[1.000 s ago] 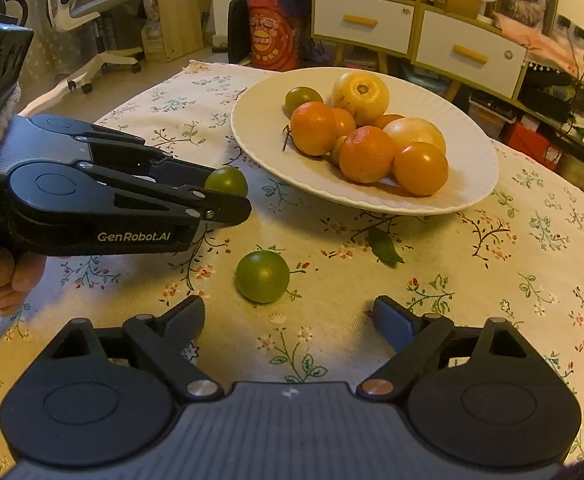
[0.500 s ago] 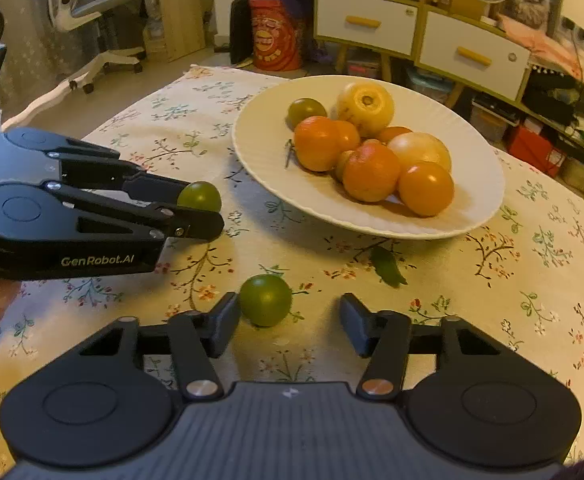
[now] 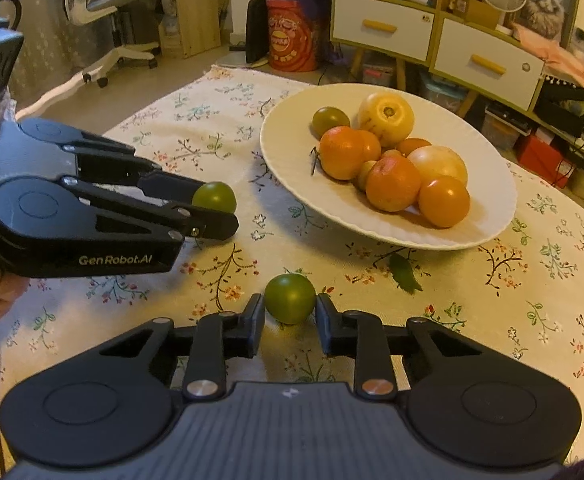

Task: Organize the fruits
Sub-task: 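Grasp a green tomato with the left gripper while the right grasps another, then carry both green tomatoes up and over the white plate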

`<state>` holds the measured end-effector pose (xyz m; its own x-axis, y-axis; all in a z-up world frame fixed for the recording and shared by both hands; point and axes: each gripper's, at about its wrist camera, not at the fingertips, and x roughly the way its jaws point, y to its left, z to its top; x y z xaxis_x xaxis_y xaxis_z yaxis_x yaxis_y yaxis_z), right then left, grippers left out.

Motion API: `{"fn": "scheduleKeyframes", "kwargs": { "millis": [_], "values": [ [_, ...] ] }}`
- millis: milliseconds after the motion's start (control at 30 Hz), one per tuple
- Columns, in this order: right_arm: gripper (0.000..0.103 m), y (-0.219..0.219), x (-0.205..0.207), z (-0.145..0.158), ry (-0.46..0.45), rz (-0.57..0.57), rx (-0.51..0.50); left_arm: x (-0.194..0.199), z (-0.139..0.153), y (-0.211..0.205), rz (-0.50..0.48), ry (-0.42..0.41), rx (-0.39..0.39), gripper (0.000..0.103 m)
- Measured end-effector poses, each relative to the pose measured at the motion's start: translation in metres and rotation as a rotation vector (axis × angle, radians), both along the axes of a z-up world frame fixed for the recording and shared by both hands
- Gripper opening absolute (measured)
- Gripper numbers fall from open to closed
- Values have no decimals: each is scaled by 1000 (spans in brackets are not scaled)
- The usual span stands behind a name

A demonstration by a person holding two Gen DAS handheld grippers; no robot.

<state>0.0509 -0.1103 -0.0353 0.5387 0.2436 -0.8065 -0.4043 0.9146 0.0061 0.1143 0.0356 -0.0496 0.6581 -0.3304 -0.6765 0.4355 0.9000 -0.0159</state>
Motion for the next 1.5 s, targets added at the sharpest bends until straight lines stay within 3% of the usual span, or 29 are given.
{"fn": "scheduleKeyframes", "kwargs": {
  "millis": [700, 1500],
  "values": [
    [24, -7, 1, 12, -28, -20, 14, -6, 14, -12, -20, -3, -10, 4],
    [24, -40, 18, 39, -119, -142, 76, 17, 47, -31, -12, -29, -94, 4]
  ]
}}
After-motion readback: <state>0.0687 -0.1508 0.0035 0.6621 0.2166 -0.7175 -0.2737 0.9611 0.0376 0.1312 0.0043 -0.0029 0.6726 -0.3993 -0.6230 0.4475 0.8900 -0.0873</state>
